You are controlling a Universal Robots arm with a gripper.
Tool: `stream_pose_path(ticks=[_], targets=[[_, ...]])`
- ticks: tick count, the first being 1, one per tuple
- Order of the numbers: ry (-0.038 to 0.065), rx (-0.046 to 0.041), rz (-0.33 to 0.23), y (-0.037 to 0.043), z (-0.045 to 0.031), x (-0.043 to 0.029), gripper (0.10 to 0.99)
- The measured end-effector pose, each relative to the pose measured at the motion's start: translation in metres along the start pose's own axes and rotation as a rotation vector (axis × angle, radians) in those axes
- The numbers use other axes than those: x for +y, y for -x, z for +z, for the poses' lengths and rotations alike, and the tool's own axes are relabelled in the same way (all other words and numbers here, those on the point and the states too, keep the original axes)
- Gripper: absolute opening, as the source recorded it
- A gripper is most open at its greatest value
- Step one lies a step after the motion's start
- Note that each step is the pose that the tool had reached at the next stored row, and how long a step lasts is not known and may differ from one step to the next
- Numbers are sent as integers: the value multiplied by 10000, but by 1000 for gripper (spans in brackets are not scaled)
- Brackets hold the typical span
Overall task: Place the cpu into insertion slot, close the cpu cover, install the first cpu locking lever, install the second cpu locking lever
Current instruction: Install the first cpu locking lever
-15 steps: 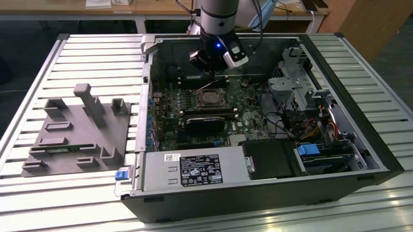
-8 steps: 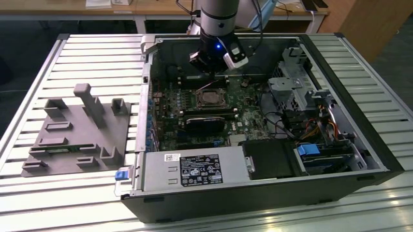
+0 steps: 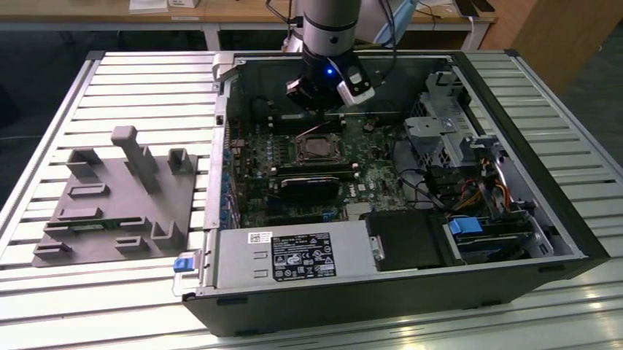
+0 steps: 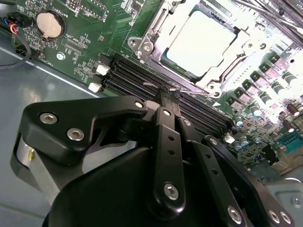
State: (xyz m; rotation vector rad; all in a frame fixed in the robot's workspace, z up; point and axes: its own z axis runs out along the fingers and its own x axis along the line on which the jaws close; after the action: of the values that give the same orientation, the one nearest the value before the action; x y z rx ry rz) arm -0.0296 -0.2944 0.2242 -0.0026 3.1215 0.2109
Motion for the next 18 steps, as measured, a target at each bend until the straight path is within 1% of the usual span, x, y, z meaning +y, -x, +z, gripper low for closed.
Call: stream_pose_path(ticks=[9, 18], targets=[[2, 1, 9, 37, 7, -19, 106], [2, 1, 9, 68, 66, -27, 106]])
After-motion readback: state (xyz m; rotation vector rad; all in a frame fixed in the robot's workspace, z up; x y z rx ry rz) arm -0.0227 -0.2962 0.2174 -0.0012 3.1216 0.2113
